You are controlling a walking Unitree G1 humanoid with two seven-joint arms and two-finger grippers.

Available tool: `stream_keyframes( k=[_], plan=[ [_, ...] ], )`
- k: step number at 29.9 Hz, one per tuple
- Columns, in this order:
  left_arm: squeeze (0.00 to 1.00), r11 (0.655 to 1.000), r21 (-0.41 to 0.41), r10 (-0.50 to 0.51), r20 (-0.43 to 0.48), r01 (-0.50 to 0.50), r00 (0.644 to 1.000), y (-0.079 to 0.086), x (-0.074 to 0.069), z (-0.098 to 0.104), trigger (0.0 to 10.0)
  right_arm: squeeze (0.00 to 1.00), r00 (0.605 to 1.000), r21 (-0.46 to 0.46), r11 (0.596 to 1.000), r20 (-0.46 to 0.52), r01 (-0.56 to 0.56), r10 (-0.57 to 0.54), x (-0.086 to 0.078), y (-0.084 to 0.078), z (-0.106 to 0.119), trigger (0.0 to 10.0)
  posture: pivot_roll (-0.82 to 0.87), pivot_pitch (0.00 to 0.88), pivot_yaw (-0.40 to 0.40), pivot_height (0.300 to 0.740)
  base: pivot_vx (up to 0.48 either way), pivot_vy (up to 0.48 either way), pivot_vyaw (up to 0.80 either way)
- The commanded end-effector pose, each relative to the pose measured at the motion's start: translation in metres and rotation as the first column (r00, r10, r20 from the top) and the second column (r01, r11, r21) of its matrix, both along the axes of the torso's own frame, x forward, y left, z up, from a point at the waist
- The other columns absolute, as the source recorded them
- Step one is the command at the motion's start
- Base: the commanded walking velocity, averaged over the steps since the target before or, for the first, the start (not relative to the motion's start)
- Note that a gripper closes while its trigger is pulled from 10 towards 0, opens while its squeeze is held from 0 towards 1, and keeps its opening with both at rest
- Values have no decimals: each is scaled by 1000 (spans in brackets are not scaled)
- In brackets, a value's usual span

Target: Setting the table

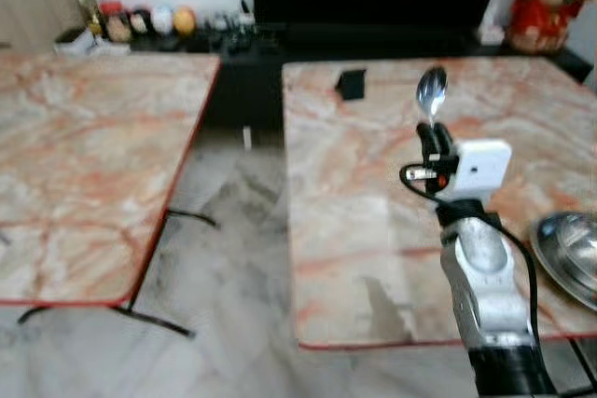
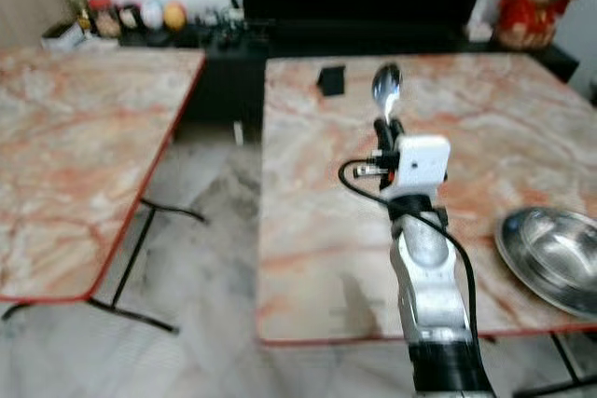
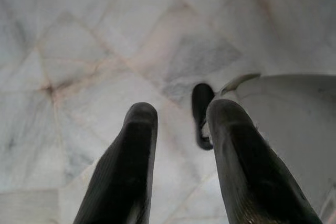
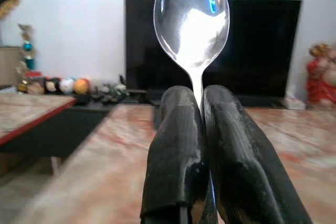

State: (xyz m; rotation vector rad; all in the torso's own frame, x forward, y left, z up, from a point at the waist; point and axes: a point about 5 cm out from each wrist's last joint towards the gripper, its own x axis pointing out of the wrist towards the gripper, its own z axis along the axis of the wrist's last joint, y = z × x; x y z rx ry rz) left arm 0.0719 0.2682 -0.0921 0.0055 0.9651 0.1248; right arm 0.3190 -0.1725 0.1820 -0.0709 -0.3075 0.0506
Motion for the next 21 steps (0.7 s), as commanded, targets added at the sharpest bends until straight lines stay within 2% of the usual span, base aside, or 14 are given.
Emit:
stream_keyframes(
  k=[1,14,21],
  plan=[
    [0,1000,-7,-3,-21,3,1000,-2,-5,-2,10000,0,1000,3,1000,15,18,-18,-1,-5,4,10000,-87,0,31,740,0,-398,0],
    [0,1000,-7,-5,-20,4,1000,-1,-4,-2,10000,0,1000,-15,1000,16,25,-25,-1,-7,6,10000,-103,0,35,740,0,-396,0],
    [0,1000,-11,-10,-22,9,1000,-1,-4,-1,10000,0,999,-45,998,17,49,-49,-8,-19,10,10000,-117,0,36,740,0,-398,0]
  ],
)
